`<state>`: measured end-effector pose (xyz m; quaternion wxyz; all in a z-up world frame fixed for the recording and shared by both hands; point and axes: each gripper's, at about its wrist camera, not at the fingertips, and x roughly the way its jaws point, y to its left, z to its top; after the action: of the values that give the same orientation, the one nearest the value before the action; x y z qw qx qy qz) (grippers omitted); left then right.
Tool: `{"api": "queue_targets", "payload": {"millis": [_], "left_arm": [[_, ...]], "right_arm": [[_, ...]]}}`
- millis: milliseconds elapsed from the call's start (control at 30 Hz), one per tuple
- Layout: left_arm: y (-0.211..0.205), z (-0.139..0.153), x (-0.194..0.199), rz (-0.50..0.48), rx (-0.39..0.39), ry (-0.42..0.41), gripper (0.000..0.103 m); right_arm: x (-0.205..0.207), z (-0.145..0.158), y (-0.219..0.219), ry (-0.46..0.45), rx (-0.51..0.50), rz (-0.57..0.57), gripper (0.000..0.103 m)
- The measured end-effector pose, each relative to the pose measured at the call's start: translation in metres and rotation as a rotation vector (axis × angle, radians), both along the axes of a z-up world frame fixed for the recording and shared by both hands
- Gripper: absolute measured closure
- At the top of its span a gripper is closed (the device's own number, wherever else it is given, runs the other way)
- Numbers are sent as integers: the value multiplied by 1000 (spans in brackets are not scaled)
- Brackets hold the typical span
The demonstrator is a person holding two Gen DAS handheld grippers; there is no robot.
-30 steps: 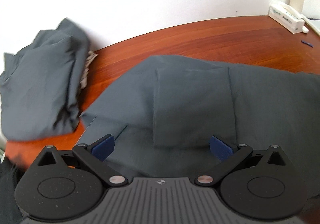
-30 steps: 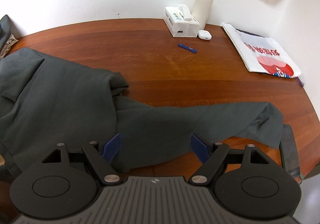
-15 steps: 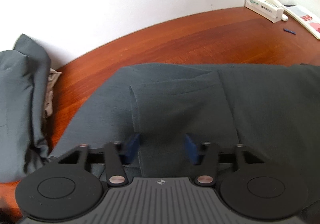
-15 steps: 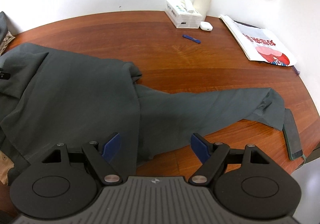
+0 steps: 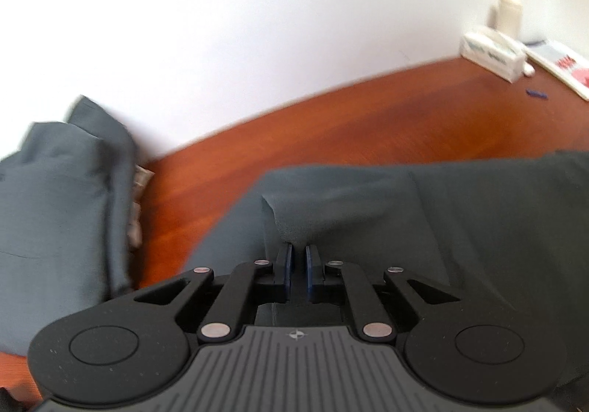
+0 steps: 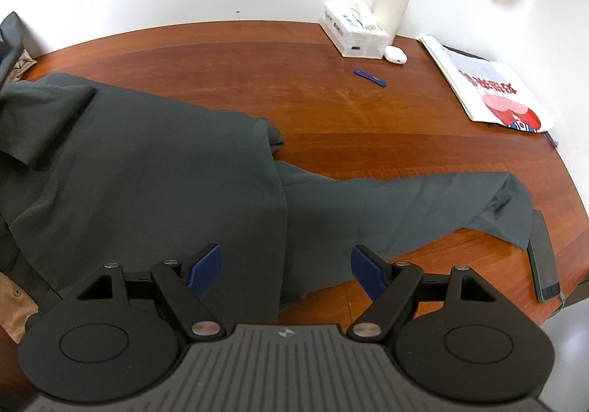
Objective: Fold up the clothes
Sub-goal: 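Lift the jacket edge with the left tool and shake it out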
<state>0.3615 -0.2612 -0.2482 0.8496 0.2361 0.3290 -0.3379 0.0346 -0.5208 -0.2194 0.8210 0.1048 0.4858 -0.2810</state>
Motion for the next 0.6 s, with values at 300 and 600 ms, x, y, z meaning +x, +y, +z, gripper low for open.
{"api": "queue_targets", "payload": {"millis": [300,600], "left_arm": [[41,52,34,122,-6,-152,95],[88,112,103,261,28,-330,96]], "right_arm": [[7,3,5,-7,-7,0,20],[9,5,6,-5,-12,-7,20]]}}
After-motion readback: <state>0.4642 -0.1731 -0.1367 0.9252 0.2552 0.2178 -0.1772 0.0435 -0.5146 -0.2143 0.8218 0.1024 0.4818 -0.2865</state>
